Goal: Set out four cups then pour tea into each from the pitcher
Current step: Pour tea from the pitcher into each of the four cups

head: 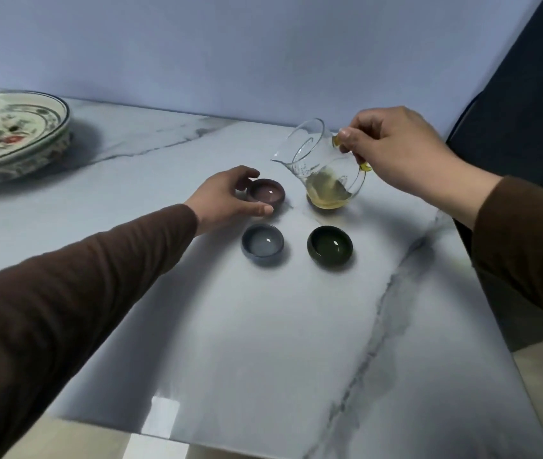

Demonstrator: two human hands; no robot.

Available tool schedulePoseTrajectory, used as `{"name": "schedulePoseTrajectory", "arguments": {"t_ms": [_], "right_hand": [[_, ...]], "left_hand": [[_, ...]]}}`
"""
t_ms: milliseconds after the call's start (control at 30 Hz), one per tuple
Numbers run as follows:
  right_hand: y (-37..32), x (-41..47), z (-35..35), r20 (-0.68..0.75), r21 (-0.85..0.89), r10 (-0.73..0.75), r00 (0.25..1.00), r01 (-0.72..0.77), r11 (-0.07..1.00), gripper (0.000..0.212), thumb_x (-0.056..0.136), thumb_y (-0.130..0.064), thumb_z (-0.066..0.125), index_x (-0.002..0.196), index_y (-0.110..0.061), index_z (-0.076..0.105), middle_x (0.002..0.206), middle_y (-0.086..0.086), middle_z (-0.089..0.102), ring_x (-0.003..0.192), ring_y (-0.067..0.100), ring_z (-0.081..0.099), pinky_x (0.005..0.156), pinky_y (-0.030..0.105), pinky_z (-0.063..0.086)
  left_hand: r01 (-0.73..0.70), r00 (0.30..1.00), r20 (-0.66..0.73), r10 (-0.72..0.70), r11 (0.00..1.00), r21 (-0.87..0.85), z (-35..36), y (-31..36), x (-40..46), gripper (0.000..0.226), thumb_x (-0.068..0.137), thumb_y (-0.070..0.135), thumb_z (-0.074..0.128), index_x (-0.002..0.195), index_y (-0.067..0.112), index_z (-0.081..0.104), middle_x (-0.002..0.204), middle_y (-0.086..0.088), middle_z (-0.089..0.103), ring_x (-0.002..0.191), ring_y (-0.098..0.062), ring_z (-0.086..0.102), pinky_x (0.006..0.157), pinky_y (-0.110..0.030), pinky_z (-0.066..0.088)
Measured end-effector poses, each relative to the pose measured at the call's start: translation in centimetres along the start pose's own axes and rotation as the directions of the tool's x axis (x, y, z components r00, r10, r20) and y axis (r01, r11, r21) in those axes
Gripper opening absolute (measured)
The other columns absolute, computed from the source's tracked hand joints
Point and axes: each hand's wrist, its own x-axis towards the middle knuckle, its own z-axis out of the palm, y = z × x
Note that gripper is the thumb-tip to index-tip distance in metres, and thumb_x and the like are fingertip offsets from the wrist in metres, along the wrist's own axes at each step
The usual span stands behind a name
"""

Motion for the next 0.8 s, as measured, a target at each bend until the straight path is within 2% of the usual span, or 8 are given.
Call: {"name": "schedulePoseTrajectory", "arguments": {"t_ms": [100,233,300,400,467,600,700,800], "right_hand": [[-0.4,0.5,-0.2,0.011,-0.041,-0.007,1.000,0.007,0.999,0.028,0.094,-0.044,0.053,0.081,-0.024,0.068,0.067,-0.010,0.064,0.074,0.017,0.060,0.068,0.029,0.041],[-0.7,1.2,-0.2,0.039,-0.098,-0.013,0.999,0.017,0.995,0.025,0.095,-0.044,0.052,0.077,-0.030,0.063,0.067,-0.015,0.059,0.079,0.017,0.058,0.069,0.027,0.034],[-0.9,1.4,-0.4,0.043,-0.123,-0.015,0.999,0.020,0.992,0.025,0.095,-0.044,0.052,0.077,-0.031,0.062,0.069,-0.015,0.059,0.082,0.017,0.057,0.069,0.026,0.032],[-1.4,1.5,-0.6,0.052,-0.161,-0.023,0.998,0.031,0.987,0.023,0.095,-0.043,0.052,0.084,-0.029,0.067,0.079,-0.010,0.065,0.086,0.018,0.057,0.070,0.027,0.032],[-2.0,1.4,-0.8,0.060,-0.193,-0.046,0.997,0.057,0.979,0.024,0.096,-0.043,0.052,0.089,-0.027,0.069,0.085,-0.005,0.066,0.087,0.020,0.056,0.071,0.027,0.032],[-2.7,1.4,-0.7,0.091,-0.245,-0.061,0.994,0.082,0.966,0.024,0.096,-0.042,0.052,0.092,-0.026,0.069,0.080,-0.004,0.058,0.084,0.021,0.050,0.071,0.029,0.032],[-3.0,1.7,-0.5,0.115,-0.273,-0.051,0.992,0.081,0.959,0.022,0.096,-0.043,0.052,0.088,-0.027,0.066,0.069,-0.011,0.052,0.082,0.022,0.051,0.070,0.030,0.032],[-3.3,2.2,-0.4,0.138,-0.313,-0.062,0.988,0.103,0.944,0.022,0.096,-0.043,0.052,0.083,-0.029,0.062,0.067,-0.012,0.050,0.081,0.024,0.052,0.069,0.031,0.034]], "left_hand": [[0.009,1.000,0.000,-0.009,1.000,-0.028,0.1,0.1,-0.1,0.074,0.072,0.034,0.087,0.137,0.020,0.055,0.123,0.004,0.063,0.115,-0.012,0.056,0.098,-0.023,0.039],[0.003,1.000,-0.001,-0.004,0.999,-0.054,0.0,-0.2,-0.1,0.064,0.069,0.034,0.089,0.126,0.021,0.063,0.117,0.006,0.068,0.113,-0.013,0.060,0.102,-0.028,0.044],[0.010,1.000,0.004,-0.010,0.997,-0.070,0.0,0.0,-0.2,0.060,0.069,0.030,0.089,0.123,0.021,0.065,0.114,0.006,0.069,0.109,-0.011,0.060,0.098,-0.025,0.044],[0.030,0.999,0.016,-0.029,0.995,-0.095,-0.1,0.2,-0.1,0.055,0.070,0.025,0.089,0.119,0.022,0.066,0.109,0.008,0.068,0.097,-0.004,0.059,0.084,-0.014,0.042],[0.034,0.999,0.017,-0.033,0.995,-0.098,-0.2,0.2,-0.1,0.052,0.070,0.025,0.089,0.117,0.023,0.067,0.106,0.009,0.068,0.093,0.002,0.058,0.081,-0.013,0.042],[0.048,0.999,0.016,-0.047,0.995,-0.090,-0.2,0.2,-0.1,0.052,0.068,0.029,0.090,0.115,0.024,0.067,0.108,0.004,0.071,0.099,-0.008,0.060,0.085,-0.017,0.044],[0.048,0.999,0.001,-0.049,0.995,-0.082,-0.1,0.0,0.1,0.056,0.064,0.033,0.091,0.115,0.025,0.068,0.110,0.004,0.071,0.105,-0.013,0.062,0.092,-0.026,0.047],[0.059,0.998,-0.003,-0.060,0.995,-0.086,-0.1,-0.1,0.2,0.058,0.062,0.035,0.092,0.114,0.027,0.068,0.110,0.004,0.071,0.107,-0.014,0.062,0.091,-0.026,0.045]]}}
